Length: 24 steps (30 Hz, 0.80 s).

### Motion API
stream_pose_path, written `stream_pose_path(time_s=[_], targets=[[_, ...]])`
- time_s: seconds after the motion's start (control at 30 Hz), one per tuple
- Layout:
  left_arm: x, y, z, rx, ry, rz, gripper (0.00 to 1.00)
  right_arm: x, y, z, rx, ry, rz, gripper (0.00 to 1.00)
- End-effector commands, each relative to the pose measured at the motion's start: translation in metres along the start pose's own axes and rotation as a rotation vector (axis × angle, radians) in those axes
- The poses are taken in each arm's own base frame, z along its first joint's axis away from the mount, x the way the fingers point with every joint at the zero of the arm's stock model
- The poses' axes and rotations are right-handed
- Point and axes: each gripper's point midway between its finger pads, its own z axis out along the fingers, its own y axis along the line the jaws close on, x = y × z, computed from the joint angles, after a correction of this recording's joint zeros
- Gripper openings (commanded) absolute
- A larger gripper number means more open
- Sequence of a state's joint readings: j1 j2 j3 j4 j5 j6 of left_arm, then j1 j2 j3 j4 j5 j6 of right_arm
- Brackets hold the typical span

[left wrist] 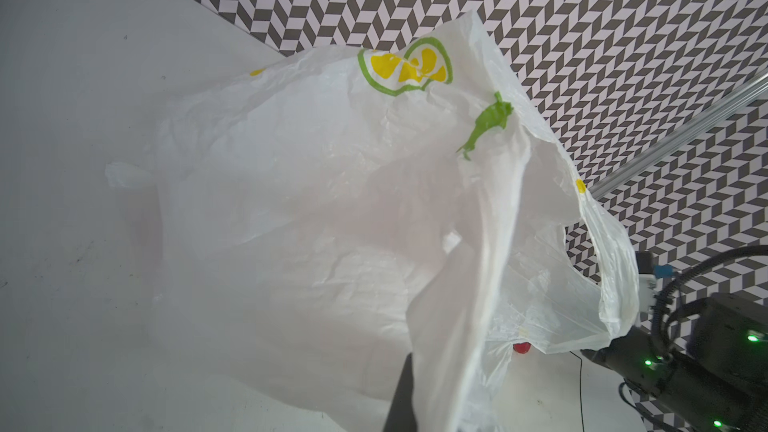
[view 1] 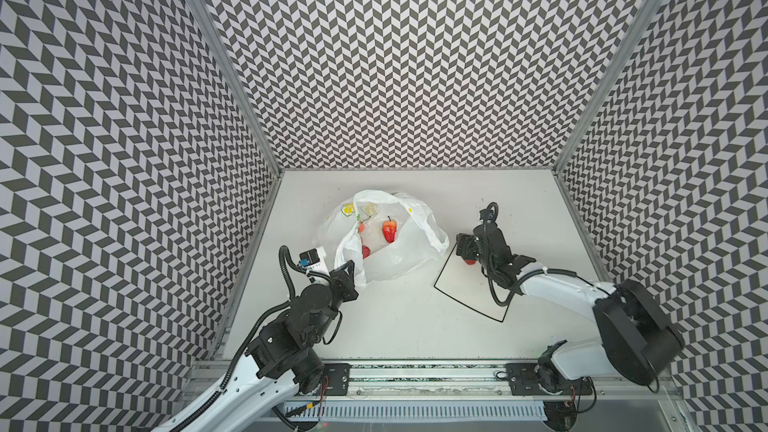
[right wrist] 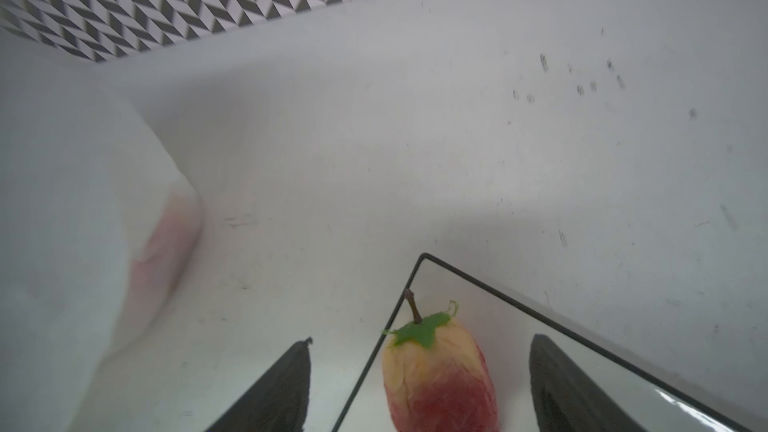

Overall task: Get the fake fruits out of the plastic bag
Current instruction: 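Open the right gripper and move it back into the bag opening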

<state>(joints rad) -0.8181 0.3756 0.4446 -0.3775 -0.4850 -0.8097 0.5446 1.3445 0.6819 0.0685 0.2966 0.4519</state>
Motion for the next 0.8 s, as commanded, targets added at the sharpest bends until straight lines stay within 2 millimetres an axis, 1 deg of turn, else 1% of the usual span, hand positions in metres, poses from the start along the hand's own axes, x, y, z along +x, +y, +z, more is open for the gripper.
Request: stream_pose_path(time_s=[0.0,0.1,0.2,0.3,0.4,0.5,0.6,0.63,0.67,0.73,0.77], targets=[[-0.006,0.0,-0.005,-0.012,-0.006,-0.011,0.0,-0.021,0.008,-0.036,-0.087,-0.044,0.017,0.79],[-0.006,0.0,-0.005,-0.011,-0.002,-0.005,0.0,-0.035,0.029,-0.074,-0.238,-0.09,0.024,0.73],[-0.007,-0.002,-0.005,-0.003,-0.004,0.0,0.0,-0.04,0.057,-0.108,-0.362,-0.114,-0.006,0.68],[-0.009,-0.003,-0.006,-0.001,-0.011,0.01,0.0,-0.033,0.094,-0.136,-0.471,-0.114,-0.057,0.63],[-0.012,-0.004,-0.007,-0.001,-0.019,0.017,0.0,-0.02,0.133,-0.153,-0.563,-0.094,-0.115,0.61],[-0.014,-0.005,-0.008,0.001,-0.021,0.02,0.0,0.0,0.166,-0.152,-0.589,-0.066,-0.188,0.6],[-0.015,-0.006,-0.009,0.004,-0.024,0.021,0.0,0.022,0.202,-0.14,-0.602,-0.02,-0.277,0.57],[-0.015,-0.006,-0.008,0.006,-0.025,0.022,0.0,0.03,0.213,-0.132,-0.6,0.002,-0.305,0.57],[-0.015,-0.007,-0.008,0.011,-0.025,0.025,0.0,0.032,0.222,-0.125,-0.598,0.012,-0.321,0.57],[-0.015,-0.009,-0.008,0.02,-0.025,0.027,0.0,0.04,0.235,-0.103,-0.558,0.03,-0.351,0.56],[-0.014,-0.01,-0.007,0.022,-0.022,0.029,0.0,0.039,0.242,-0.093,-0.53,0.028,-0.352,0.55]])
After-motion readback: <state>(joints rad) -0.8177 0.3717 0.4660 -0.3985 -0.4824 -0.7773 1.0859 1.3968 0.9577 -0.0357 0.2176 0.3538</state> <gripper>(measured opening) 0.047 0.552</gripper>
